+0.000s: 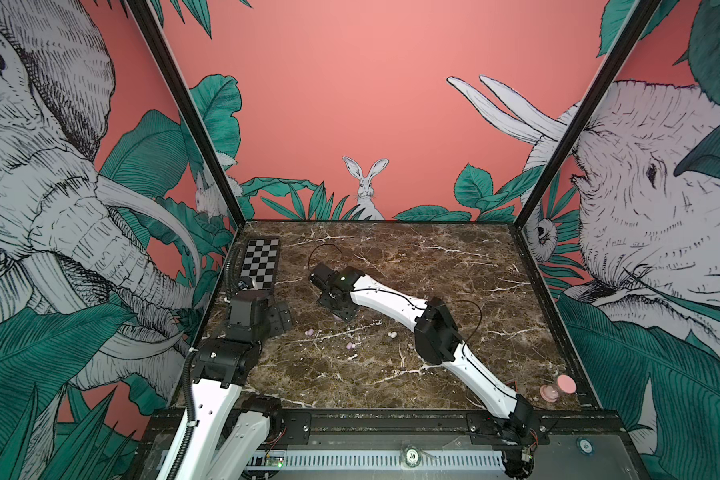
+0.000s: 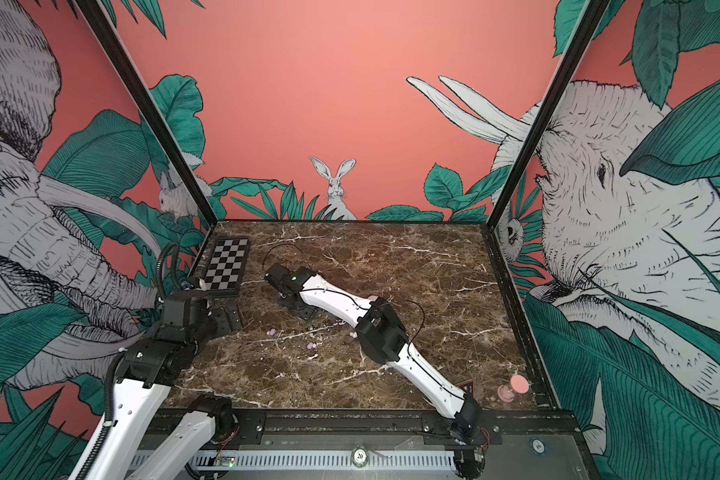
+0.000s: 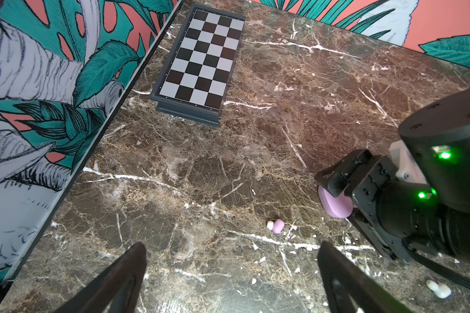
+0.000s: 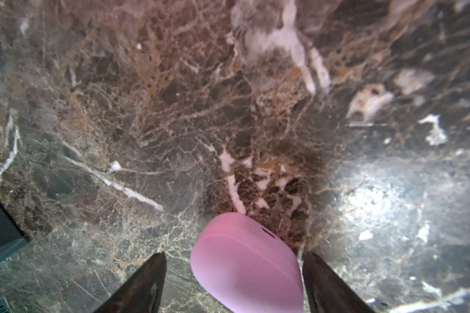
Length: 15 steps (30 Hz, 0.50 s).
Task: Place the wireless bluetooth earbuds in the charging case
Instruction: 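Lower the right gripper and close it on the pink oval case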
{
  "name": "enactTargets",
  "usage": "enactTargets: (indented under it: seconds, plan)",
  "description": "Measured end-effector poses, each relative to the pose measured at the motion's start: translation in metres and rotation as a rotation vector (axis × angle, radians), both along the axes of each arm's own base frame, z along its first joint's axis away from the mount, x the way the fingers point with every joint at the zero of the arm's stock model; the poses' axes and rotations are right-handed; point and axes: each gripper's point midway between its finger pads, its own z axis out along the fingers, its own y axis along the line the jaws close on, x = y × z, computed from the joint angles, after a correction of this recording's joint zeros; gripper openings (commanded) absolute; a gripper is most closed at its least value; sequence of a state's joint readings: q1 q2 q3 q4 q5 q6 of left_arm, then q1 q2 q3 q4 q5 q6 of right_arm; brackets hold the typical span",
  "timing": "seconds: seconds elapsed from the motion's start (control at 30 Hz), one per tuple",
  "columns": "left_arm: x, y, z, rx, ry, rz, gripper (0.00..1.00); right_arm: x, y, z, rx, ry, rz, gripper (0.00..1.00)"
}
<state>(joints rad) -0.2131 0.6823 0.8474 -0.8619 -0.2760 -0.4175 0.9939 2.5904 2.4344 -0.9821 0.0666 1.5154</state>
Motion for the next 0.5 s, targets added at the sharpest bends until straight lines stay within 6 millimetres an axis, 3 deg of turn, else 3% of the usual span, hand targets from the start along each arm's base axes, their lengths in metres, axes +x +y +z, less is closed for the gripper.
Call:
enactTargets:
  seconds: [0.5]
  plan:
    - [0.0006, -0.0008, -0.0016, -0.001, 0.007, -0.003, 0.99, -0.0015, -0.0022, -0.0063, -0.008, 0.001, 0.012, 0.66]
